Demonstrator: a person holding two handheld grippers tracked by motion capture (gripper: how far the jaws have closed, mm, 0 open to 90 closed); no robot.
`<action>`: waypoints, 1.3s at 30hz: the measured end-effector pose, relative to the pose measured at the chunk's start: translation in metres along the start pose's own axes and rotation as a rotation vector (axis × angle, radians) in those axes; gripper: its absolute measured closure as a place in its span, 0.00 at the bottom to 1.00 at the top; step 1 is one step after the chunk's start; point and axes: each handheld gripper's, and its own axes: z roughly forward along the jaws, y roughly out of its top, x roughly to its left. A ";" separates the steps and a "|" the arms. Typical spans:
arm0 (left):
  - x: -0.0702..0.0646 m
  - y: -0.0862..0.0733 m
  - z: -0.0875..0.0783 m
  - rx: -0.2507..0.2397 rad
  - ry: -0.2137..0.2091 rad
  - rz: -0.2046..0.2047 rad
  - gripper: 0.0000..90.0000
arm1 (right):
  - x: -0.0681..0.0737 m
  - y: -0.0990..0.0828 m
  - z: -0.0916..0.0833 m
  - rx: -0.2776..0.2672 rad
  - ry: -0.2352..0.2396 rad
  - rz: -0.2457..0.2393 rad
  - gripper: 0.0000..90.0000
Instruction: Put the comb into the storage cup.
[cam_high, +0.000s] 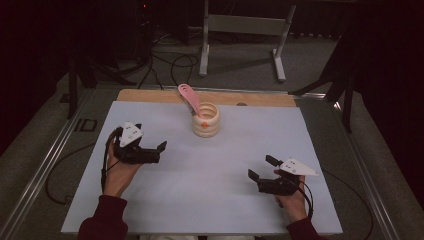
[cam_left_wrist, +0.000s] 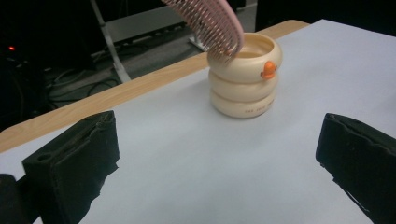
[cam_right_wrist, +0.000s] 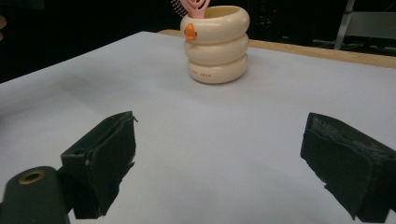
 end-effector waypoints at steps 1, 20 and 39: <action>0.001 -0.003 -0.002 -0.003 -0.002 -0.006 0.00 | 0.000 0.000 0.000 0.001 -0.005 -0.003 0.11; 0.006 -0.059 -0.042 -0.072 0.021 -0.093 0.00 | 0.002 0.002 -0.007 -0.014 -0.037 -0.037 0.11; 0.006 -0.080 -0.053 -0.084 0.037 -0.110 0.00 | 0.000 0.004 -0.017 -0.045 -0.079 -0.053 0.11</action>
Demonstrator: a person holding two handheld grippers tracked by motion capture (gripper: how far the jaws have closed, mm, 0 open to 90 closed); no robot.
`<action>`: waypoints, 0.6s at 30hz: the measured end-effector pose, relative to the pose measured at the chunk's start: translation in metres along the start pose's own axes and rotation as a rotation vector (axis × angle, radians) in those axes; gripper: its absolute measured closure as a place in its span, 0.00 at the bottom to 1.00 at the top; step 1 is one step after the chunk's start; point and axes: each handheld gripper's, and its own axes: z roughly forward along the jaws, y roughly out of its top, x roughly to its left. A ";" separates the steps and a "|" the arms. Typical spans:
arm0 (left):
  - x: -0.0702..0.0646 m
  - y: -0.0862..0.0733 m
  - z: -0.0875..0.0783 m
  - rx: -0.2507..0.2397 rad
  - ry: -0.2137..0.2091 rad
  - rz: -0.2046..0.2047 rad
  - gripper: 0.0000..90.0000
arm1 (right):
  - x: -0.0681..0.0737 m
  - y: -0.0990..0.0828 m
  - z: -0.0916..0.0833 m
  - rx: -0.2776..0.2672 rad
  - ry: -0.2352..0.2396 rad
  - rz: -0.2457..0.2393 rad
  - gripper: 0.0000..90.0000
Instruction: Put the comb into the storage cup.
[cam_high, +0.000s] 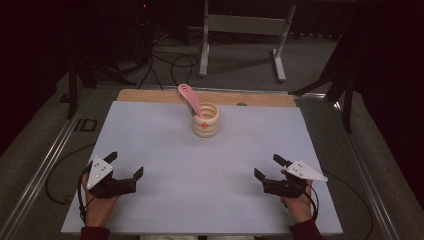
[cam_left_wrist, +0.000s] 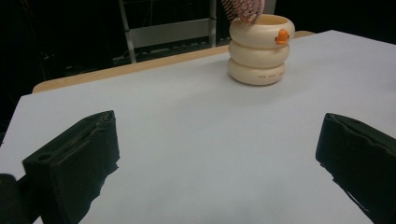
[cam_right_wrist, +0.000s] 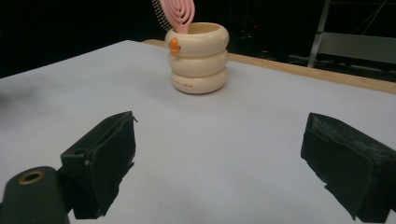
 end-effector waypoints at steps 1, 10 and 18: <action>0.001 0.000 -0.001 -0.004 0.004 -0.003 0.00 | 0.000 0.000 0.000 -0.004 -0.001 0.000 0.11; 0.005 -0.001 -0.010 -0.039 0.032 -0.018 0.00 | -0.005 -0.003 -0.001 -0.003 -0.048 -0.018 0.10; 0.006 -0.001 -0.011 -0.040 0.035 -0.018 0.00 | 0.000 -0.005 0.002 0.011 -0.052 -0.050 0.10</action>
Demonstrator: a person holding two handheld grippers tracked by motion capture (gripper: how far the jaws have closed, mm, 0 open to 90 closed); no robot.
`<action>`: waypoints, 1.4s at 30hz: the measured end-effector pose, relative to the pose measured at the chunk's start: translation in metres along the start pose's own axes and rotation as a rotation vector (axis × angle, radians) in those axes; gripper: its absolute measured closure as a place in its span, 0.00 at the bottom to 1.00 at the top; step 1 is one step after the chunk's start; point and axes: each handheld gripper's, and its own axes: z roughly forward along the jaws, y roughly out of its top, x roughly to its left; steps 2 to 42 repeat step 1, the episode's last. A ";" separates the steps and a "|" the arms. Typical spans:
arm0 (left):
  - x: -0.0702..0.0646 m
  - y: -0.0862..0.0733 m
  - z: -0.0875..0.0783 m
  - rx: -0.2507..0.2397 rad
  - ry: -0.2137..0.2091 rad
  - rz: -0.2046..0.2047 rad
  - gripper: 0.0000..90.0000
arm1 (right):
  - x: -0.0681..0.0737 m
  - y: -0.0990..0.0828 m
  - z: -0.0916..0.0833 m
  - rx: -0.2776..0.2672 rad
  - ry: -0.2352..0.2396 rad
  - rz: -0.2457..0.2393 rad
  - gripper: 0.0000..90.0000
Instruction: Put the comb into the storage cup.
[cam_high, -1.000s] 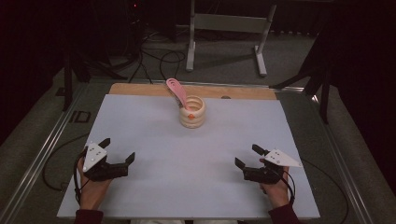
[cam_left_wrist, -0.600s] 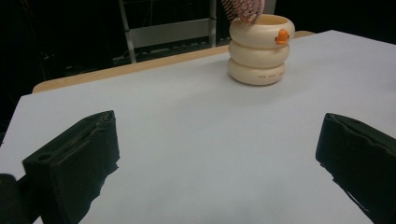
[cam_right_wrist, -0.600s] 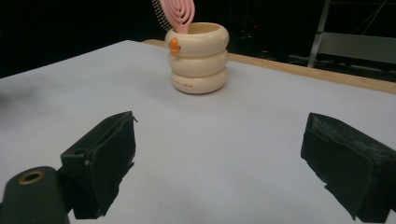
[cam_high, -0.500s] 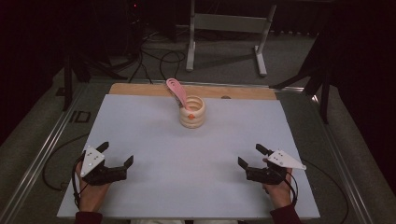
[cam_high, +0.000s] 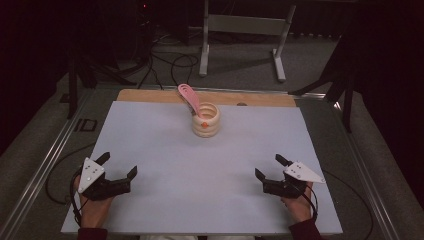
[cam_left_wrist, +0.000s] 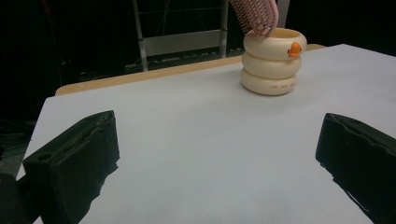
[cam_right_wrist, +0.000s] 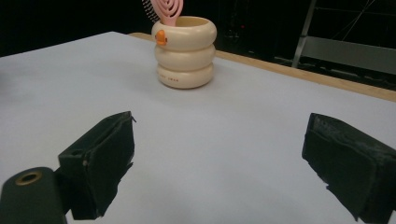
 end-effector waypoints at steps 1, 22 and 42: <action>0.000 0.000 0.000 0.000 0.001 0.000 0.00 | 0.000 0.000 0.000 0.001 -0.001 -0.001 0.10; 0.000 0.000 0.000 0.000 0.001 0.000 0.00 | 0.000 0.000 0.000 0.001 -0.001 -0.001 0.10; 0.000 0.000 0.000 0.000 0.001 0.000 0.00 | 0.000 0.000 0.000 0.001 -0.001 -0.001 0.10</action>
